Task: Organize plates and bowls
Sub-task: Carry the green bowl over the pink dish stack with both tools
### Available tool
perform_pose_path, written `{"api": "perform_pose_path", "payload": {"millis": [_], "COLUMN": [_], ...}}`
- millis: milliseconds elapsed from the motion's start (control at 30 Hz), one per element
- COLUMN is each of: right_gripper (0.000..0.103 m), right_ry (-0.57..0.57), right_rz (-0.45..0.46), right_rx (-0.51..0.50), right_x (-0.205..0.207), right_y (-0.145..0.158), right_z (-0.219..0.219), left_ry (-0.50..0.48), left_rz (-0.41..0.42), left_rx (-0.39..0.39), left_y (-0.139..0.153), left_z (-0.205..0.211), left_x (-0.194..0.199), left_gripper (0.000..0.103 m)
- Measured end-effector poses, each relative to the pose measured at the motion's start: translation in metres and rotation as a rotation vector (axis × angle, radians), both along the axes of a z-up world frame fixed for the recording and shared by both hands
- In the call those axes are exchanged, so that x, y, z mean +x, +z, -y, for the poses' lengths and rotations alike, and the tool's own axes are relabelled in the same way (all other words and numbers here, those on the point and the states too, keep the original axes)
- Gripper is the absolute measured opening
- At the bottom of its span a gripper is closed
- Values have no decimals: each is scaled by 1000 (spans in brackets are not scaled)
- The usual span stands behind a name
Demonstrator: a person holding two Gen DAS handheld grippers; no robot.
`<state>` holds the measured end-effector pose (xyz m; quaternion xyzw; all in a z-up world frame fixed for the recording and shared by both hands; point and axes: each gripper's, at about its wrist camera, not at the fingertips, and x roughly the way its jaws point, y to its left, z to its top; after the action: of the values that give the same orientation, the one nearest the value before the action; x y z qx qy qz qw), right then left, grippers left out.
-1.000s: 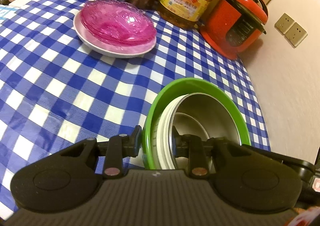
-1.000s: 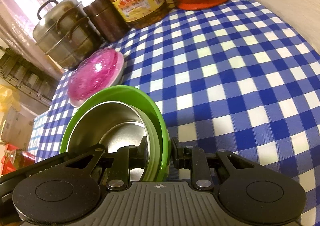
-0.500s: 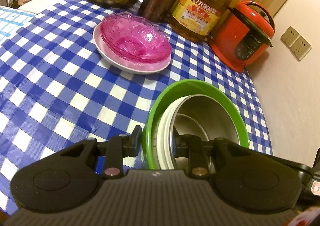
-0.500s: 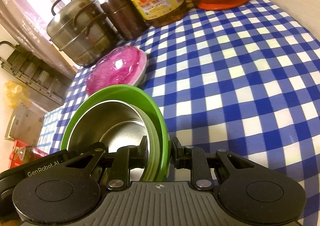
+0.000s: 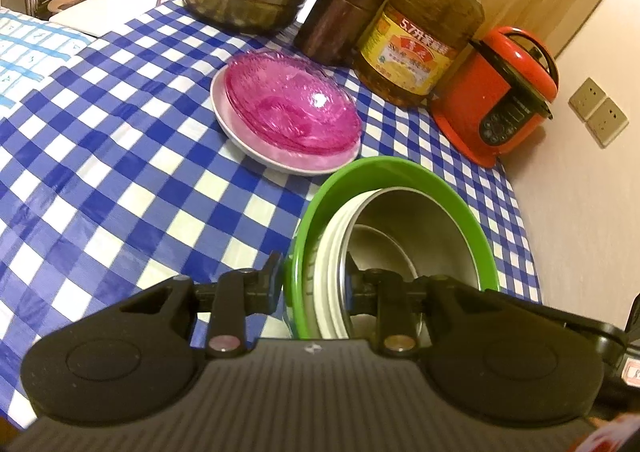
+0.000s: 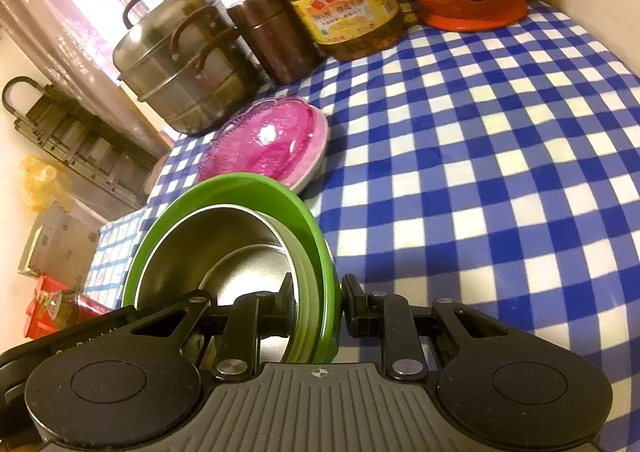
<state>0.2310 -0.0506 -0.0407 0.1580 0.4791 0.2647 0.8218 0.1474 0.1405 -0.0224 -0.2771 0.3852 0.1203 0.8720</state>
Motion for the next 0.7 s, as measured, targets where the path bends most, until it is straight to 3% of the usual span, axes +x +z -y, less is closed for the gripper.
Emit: {"api": "perform_pose_path", "payload": {"millis": [700], "right_gripper": [23], "right_ry": [21], "right_rz": [59], "right_rx": [44], "right_x": [60], "right_y": [22], "right_z": [-46], "left_ry": [20], "left_rz": [54], "left_rx": [27], "left_y": [23], "left_z": [-44], "left_x": [55], "left_gripper": [25]}}
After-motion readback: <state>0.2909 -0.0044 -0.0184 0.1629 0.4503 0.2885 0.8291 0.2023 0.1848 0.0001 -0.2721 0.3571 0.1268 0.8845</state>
